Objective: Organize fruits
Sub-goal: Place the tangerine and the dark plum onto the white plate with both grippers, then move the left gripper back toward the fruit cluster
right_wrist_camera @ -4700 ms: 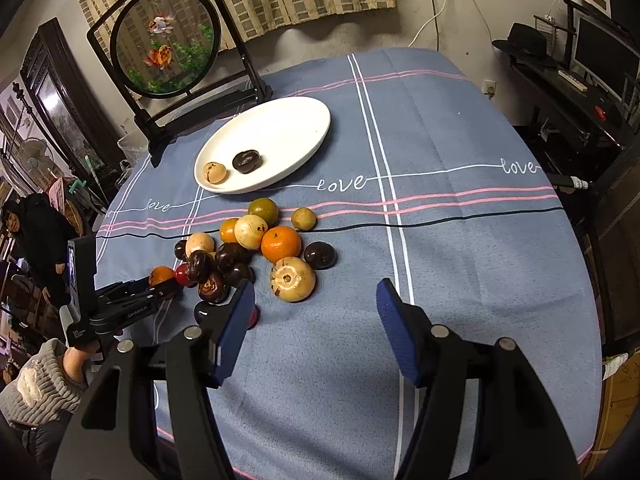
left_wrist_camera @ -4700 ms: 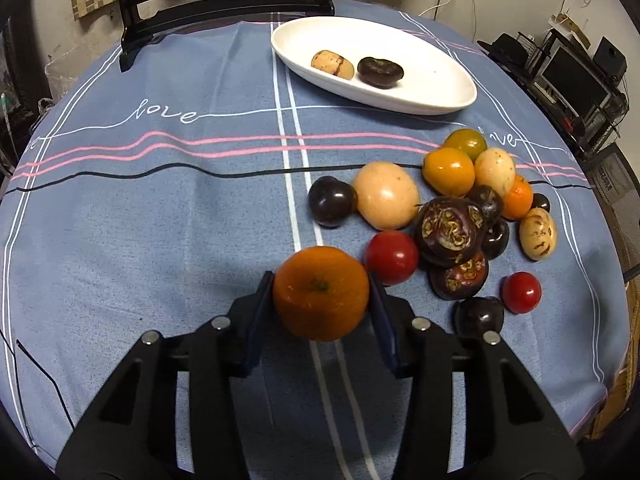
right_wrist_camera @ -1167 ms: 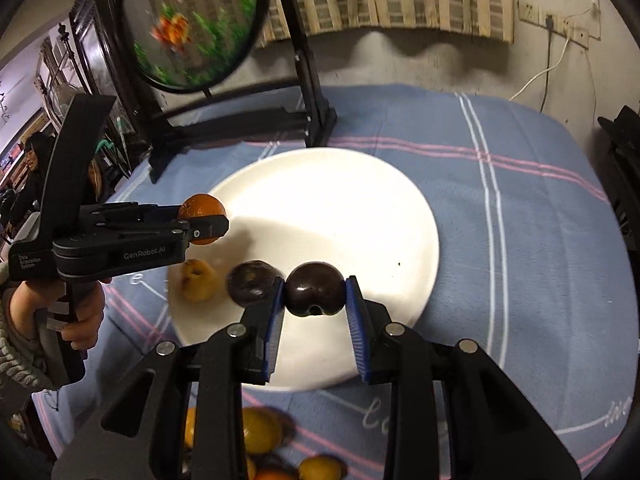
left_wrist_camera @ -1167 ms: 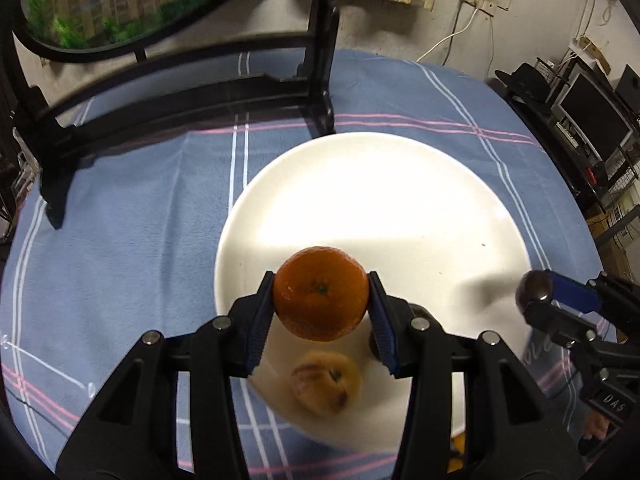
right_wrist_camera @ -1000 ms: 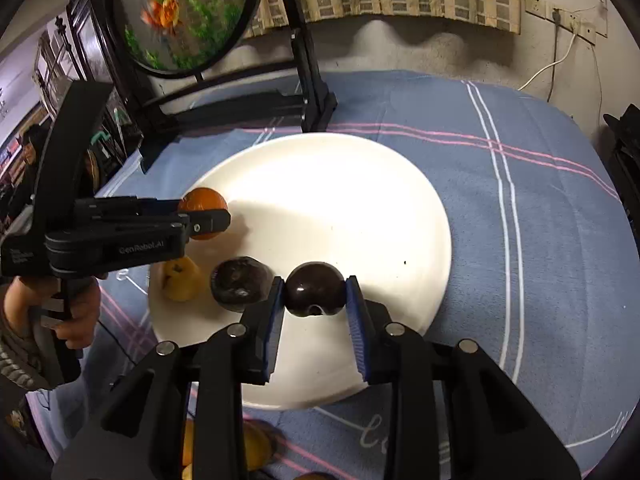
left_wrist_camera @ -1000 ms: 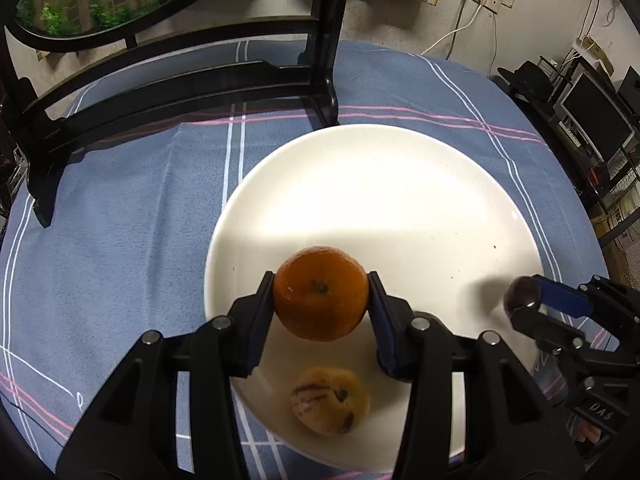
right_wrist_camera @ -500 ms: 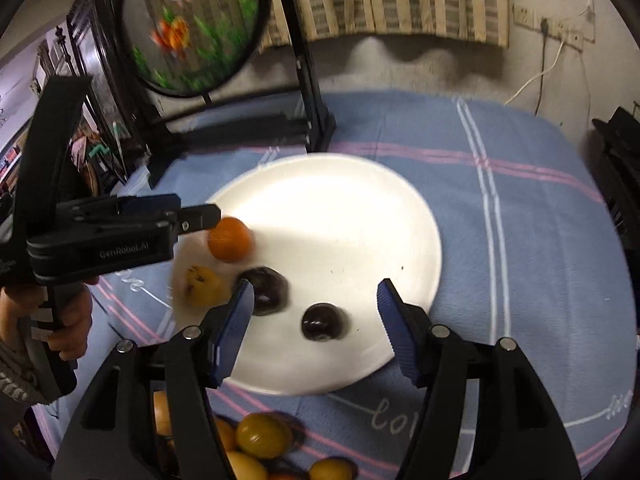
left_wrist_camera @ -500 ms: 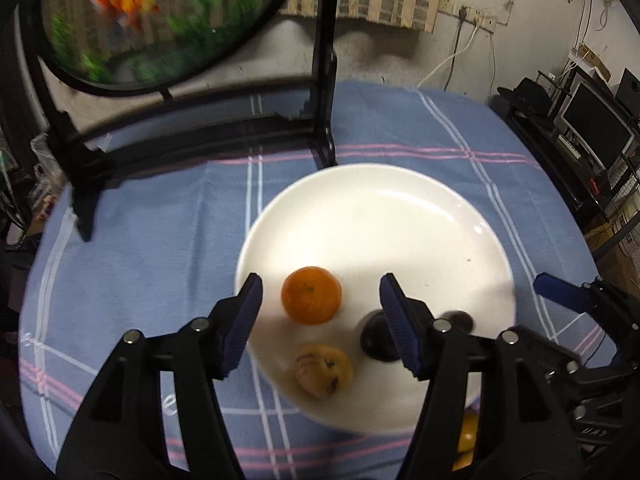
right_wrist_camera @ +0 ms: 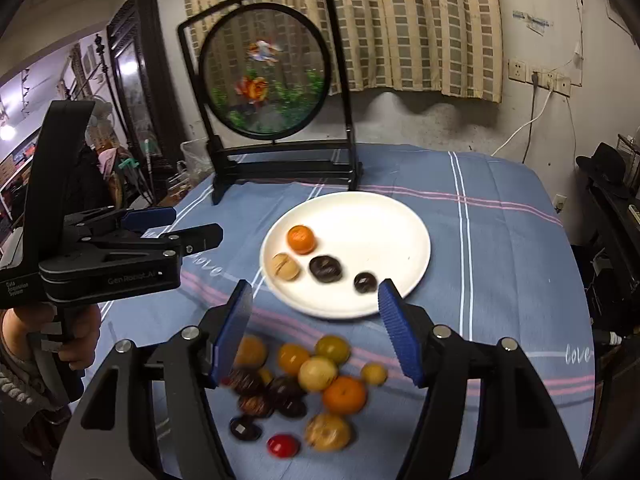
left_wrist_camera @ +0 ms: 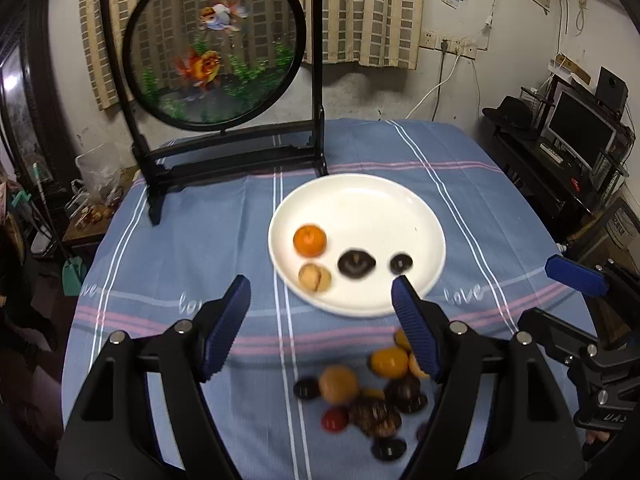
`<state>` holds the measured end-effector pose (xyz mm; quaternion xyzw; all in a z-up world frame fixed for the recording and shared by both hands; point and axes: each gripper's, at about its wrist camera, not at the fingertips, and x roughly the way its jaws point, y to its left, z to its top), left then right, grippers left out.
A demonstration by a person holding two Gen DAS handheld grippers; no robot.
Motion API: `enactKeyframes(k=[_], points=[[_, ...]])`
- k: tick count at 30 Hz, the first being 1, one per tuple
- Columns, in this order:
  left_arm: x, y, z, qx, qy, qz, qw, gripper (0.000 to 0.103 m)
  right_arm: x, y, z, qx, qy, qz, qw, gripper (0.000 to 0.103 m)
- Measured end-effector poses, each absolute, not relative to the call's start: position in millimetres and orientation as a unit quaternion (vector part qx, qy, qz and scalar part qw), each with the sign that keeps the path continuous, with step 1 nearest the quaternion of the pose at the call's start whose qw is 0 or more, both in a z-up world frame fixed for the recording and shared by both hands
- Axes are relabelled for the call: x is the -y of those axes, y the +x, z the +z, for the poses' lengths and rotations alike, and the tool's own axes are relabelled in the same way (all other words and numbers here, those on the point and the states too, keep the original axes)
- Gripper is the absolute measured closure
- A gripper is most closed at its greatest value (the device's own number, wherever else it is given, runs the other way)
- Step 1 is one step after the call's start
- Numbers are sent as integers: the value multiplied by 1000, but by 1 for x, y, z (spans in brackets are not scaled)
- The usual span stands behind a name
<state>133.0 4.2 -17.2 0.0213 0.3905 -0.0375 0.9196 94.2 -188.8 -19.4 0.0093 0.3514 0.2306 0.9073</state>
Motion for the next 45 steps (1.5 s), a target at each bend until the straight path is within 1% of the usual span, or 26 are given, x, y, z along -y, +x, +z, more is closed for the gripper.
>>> enactKeyframes(k=[2,4,11,14,20,24,30,38,45], points=[[-5,116,-16,-392,19,-32,919,26,187,77,-20,-355,5,234,905,37],[-5,100,-15,-392,15,-26,920,20,185,63,-22,-359,4,237,903,37],[-17,56,-25,-402,4,-11,916,17,176,23,-38,-390,-15,249,886,36],[-26,46,-41,-420,-3,-5,908,14,172,11,-43,-399,-25,250,882,36],[-53,39,-95,-477,-22,15,879,14,170,-3,-46,-412,-39,242,878,36],[-70,45,-127,-502,-39,31,863,14,180,-5,-48,-419,-33,219,881,36],[-72,68,-147,-507,-32,34,861,14,199,-2,-51,-428,-23,182,885,36],[-57,110,-170,-511,6,-20,859,14,213,2,-58,-443,-15,140,885,36],[-61,134,-182,-510,16,-37,859,12,218,3,-63,-457,-11,111,883,36]])
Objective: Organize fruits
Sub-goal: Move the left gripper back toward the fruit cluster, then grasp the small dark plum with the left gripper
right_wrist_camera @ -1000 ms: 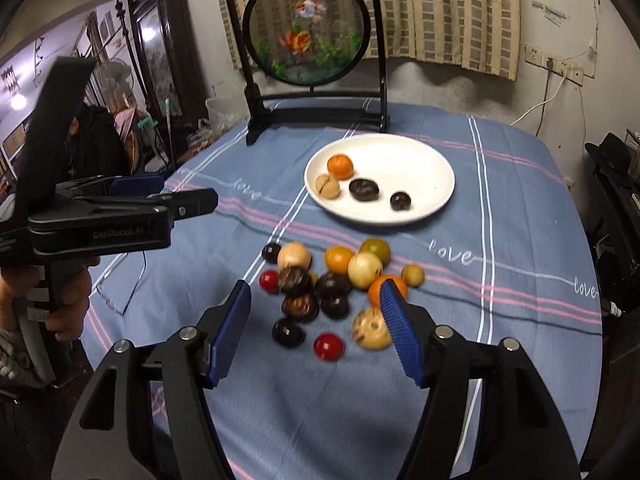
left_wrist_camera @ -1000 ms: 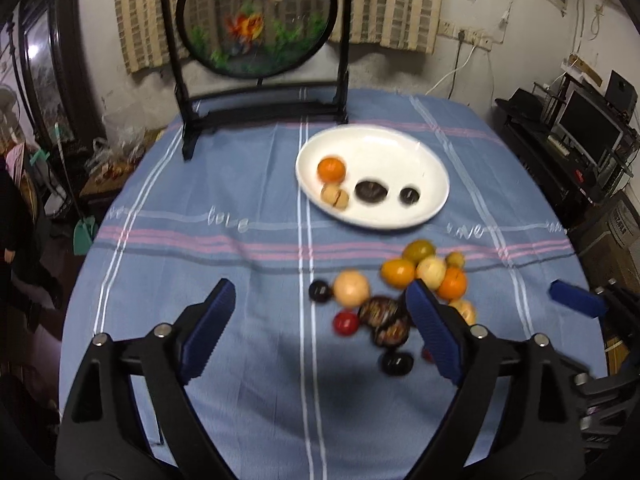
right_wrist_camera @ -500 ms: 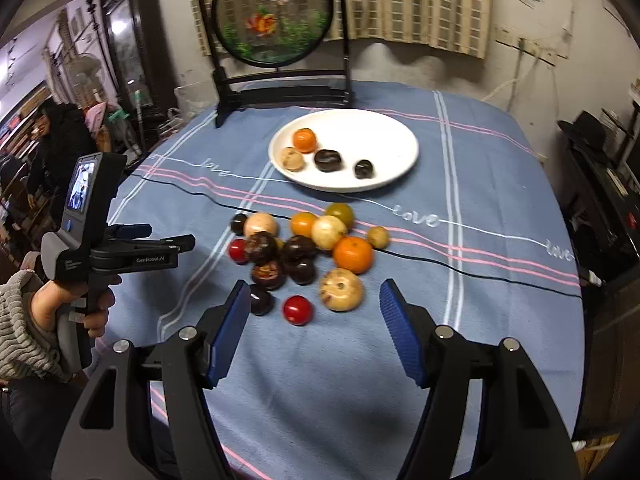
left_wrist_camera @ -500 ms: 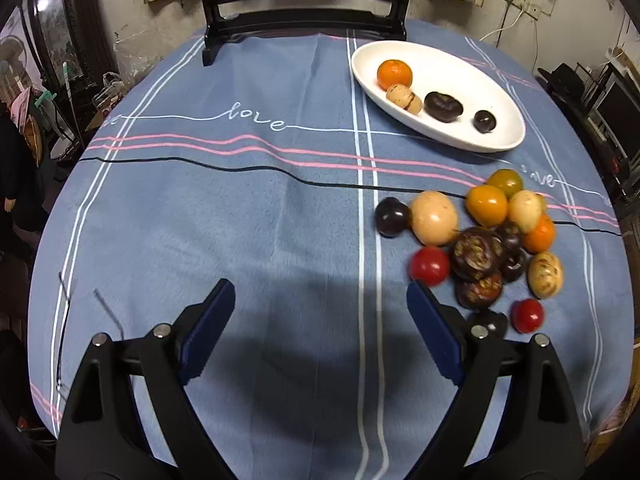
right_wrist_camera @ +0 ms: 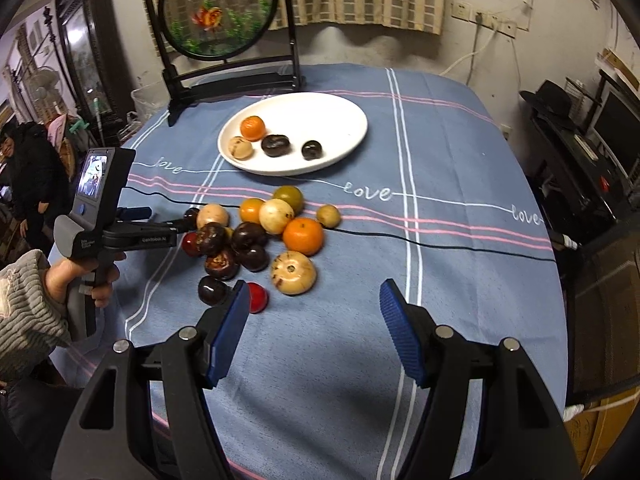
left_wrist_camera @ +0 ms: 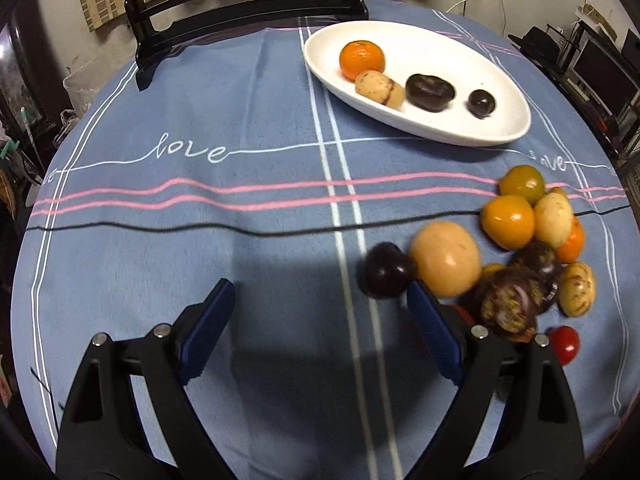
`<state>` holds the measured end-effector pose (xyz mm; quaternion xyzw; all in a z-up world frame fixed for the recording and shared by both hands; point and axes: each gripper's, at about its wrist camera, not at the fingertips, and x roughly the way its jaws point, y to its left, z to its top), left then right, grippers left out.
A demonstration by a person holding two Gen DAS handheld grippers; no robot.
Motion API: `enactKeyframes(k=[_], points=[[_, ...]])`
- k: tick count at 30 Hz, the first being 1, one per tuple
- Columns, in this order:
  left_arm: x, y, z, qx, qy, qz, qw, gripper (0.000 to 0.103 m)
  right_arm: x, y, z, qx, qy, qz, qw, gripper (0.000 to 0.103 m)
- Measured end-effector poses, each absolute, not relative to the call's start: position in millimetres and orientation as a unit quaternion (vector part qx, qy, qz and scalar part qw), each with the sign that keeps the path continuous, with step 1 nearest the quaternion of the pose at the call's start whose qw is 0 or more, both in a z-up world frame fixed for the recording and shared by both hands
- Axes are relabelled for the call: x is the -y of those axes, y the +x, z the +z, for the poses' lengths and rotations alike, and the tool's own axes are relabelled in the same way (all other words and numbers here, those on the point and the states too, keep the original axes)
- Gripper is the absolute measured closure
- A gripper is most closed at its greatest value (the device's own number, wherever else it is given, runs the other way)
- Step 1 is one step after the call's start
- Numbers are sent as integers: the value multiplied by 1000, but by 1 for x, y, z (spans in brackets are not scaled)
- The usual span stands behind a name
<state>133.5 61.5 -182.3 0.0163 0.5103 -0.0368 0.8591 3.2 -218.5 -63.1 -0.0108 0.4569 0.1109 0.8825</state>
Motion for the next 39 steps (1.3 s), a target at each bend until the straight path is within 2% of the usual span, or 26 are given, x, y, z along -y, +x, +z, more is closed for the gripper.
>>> enactKeyframes(k=[10,17,20,22,23,32,34,39], points=[[-104,127,-170,-499,-31,-12,866,15,209,5,-64,-466,-28,110,878,36],[-93,122,-163,-489,-28,-31,871,16,207,8,-65,-467,-34,116,876,36],[-87,129,-169,-495,-33,-41,867,29,207,8,-65,-468,-33,114,876,36],[-88,134,-174,-506,-52,-48,860,44,207,8,-65,-468,-33,113,876,36],[-89,136,-176,-510,-58,-52,857,48,208,8,-65,-468,-32,111,876,36],[-77,145,-182,-517,-56,-70,851,53,212,9,-68,-472,-27,104,875,36],[-75,148,-186,-521,-58,-70,849,61,212,9,-68,-474,-28,103,874,36],[-72,150,-190,-518,-53,-61,852,67,215,8,-69,-475,-24,100,874,36]])
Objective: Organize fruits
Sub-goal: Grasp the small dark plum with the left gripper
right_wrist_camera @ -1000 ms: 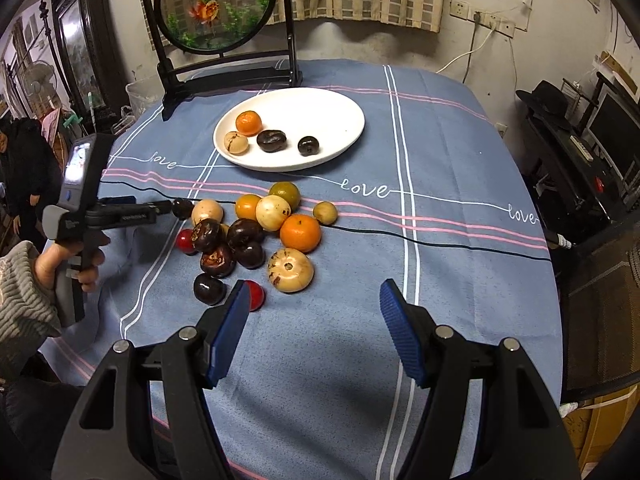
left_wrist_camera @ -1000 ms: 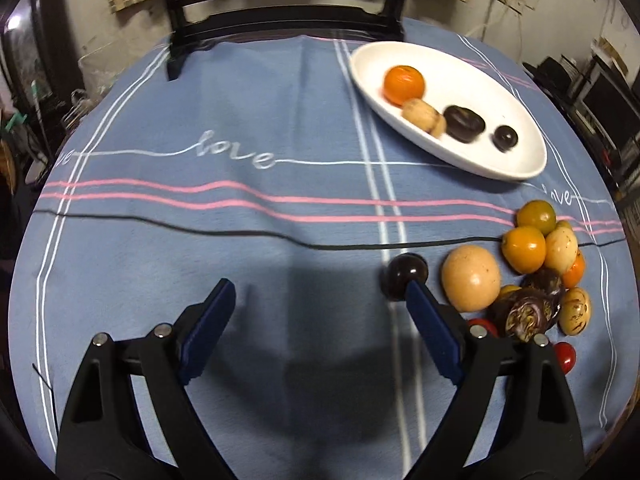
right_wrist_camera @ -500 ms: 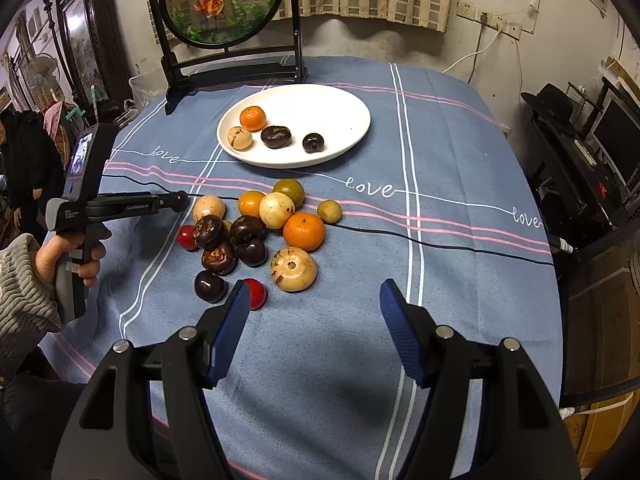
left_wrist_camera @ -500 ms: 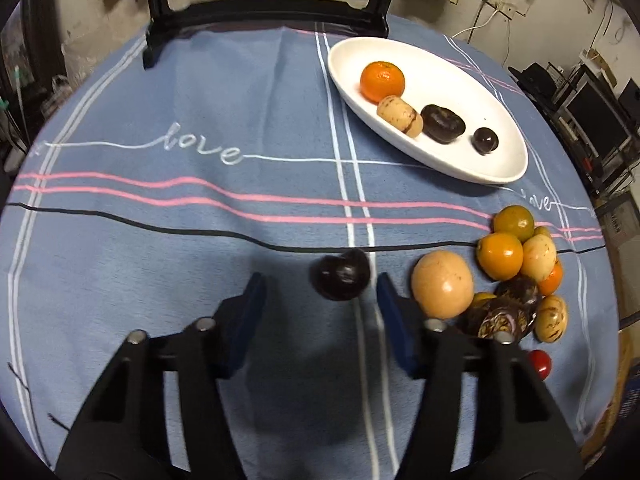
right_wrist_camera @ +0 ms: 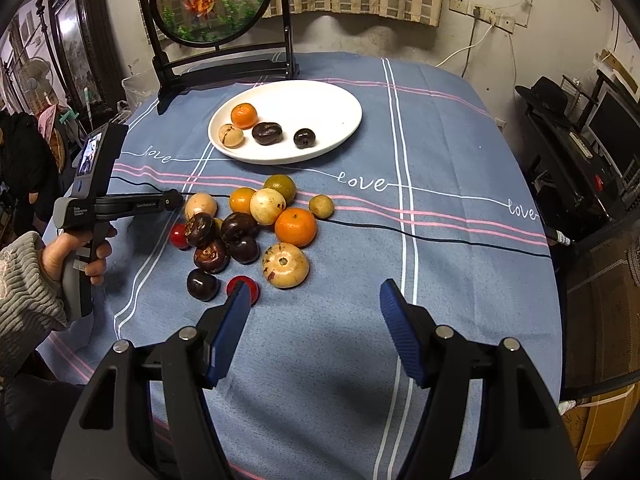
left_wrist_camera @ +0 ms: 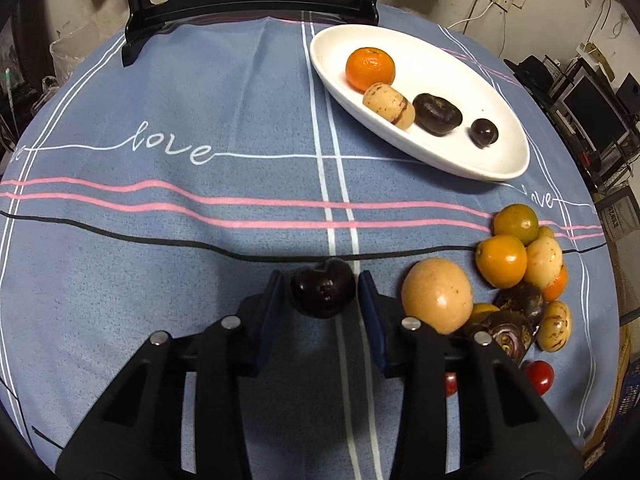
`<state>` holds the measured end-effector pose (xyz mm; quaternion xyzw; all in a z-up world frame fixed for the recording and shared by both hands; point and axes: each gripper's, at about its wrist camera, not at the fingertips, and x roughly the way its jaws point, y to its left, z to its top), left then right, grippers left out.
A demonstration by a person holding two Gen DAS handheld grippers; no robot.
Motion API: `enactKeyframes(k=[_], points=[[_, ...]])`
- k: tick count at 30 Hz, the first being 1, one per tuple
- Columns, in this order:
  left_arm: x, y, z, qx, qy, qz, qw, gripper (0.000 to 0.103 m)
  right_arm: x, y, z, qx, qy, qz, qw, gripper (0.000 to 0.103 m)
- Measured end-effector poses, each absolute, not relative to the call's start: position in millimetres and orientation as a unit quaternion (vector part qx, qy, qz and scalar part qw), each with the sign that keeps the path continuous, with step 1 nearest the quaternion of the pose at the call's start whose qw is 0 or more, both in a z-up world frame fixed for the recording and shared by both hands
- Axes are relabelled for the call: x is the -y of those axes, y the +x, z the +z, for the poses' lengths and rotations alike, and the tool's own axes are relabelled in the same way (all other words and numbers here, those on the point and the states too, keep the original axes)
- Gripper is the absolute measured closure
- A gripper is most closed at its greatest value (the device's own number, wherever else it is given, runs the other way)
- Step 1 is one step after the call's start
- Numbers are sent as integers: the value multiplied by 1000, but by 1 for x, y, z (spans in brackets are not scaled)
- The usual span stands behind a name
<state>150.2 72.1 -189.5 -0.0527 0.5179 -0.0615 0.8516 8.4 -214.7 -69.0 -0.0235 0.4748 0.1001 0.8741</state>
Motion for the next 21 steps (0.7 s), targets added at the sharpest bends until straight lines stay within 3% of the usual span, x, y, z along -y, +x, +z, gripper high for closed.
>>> enactKeyframes(k=[4,14,21], points=[[-74,149,-188,-515,-55,-65,853,73,217,10,-71,-477,-18,100,873,36],[-91,109,-168,-502,-67,-44,861,73,220,22,-85,-483,-1,137,865,36],[-115,61,-148,-498,-77,-11,864,73,201,51,-126,-491,-16,173,854,36]])
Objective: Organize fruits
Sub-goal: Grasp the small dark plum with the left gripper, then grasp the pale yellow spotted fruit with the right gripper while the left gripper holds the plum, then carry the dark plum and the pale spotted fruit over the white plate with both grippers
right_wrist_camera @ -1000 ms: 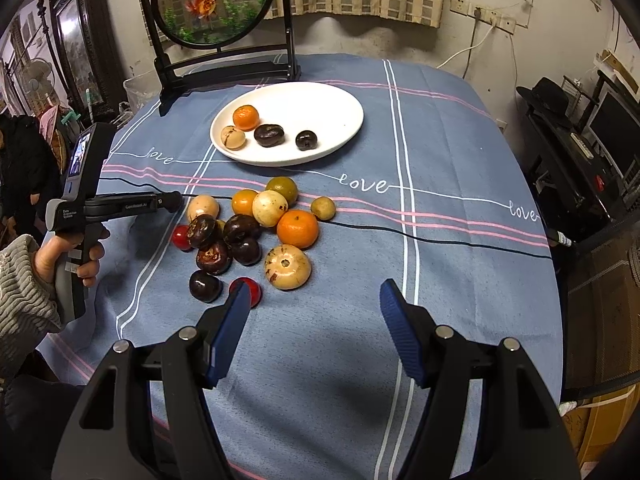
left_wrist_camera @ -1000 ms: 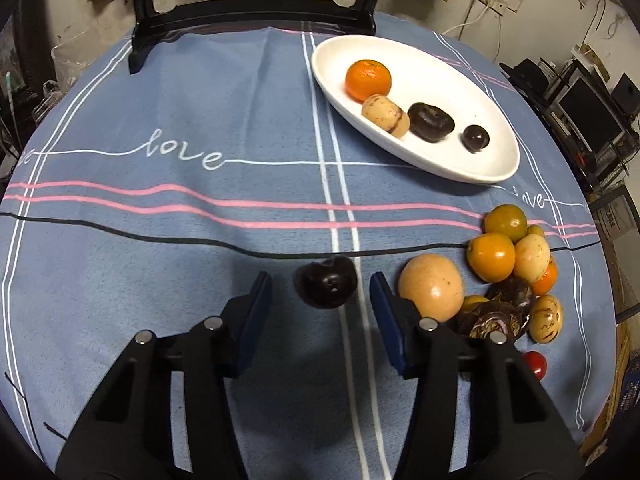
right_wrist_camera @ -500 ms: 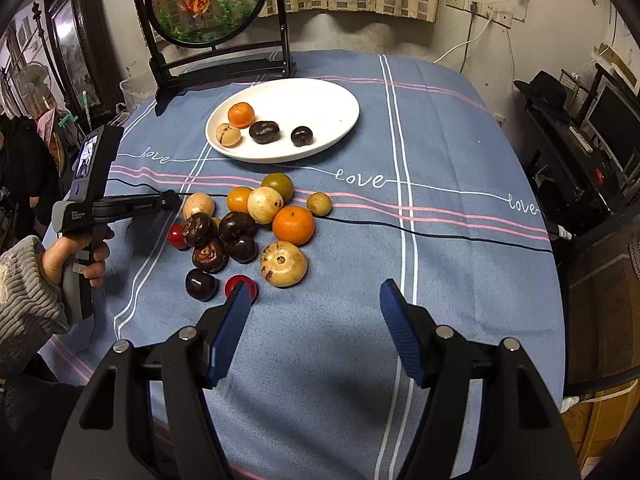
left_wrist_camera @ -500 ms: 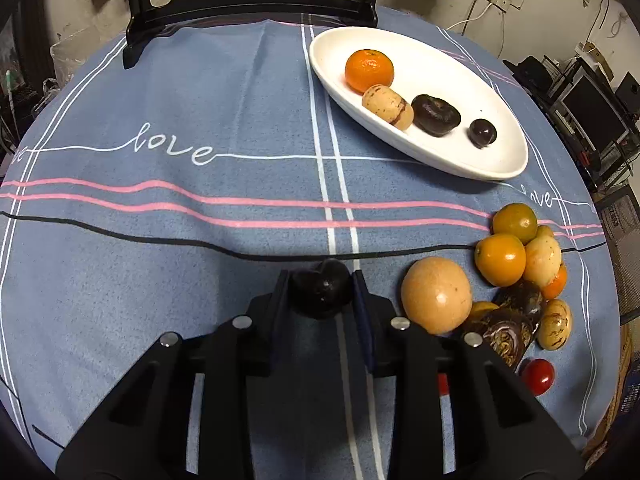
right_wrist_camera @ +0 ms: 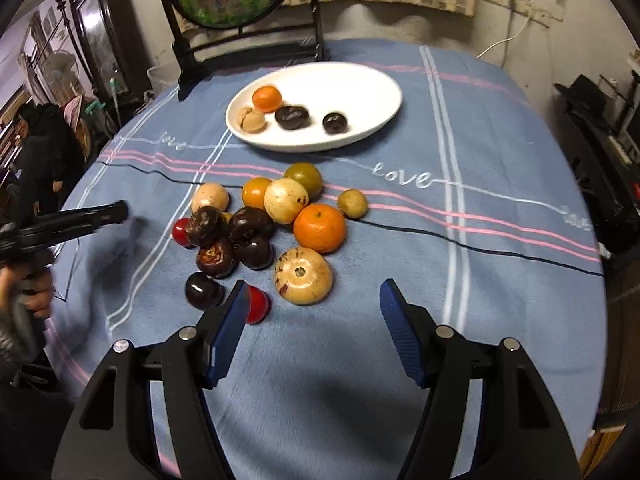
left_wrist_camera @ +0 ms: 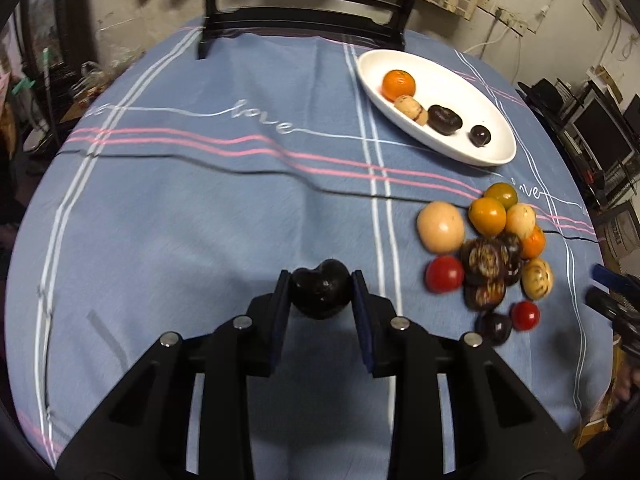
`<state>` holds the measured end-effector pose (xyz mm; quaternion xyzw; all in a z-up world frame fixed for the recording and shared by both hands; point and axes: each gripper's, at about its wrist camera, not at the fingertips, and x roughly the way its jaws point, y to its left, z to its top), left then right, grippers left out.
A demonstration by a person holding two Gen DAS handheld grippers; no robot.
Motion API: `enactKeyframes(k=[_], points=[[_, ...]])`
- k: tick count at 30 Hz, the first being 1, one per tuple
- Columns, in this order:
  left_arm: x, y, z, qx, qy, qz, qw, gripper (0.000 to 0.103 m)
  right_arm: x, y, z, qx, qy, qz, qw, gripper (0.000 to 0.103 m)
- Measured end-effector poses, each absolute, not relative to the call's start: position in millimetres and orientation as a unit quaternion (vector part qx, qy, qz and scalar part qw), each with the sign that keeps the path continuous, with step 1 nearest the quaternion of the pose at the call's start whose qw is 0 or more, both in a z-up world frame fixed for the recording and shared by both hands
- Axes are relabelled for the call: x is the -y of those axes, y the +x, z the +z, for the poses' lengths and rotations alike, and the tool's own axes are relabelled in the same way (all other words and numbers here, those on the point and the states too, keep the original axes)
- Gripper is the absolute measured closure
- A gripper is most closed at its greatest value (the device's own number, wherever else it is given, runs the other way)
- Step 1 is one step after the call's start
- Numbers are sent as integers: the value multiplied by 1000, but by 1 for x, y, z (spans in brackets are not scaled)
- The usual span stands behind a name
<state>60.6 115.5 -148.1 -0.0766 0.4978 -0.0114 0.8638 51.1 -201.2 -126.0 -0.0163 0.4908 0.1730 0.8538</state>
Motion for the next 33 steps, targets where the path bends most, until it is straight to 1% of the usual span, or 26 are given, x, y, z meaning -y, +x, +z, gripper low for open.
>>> enactKeyframes(k=[3,5,8,15,16,20,26,33], points=[[-123,42,-141,-495,-78,7,865,73,192,60,-141,-499,-19,181,847,36],[-127,32,-138,-495,-81,18,865,73,188,65,-148,-502,-24,180,845,40],[-132,16,-133,-495,-84,31,864,73,186,74,-156,-511,-24,171,842,44],[-133,-8,-131,-501,-88,46,860,73,178,80,-177,-527,-30,179,830,48],[-133,-9,-132,-502,-90,46,859,73,179,81,-180,-530,-21,183,828,52],[-129,-10,-134,-506,-85,41,857,73,178,79,-181,-527,-21,190,828,58],[-118,-3,-139,-513,-80,23,854,73,187,72,-176,-531,2,192,825,59],[-92,23,-140,-517,-56,-15,854,73,225,56,-157,-511,48,160,843,59]])
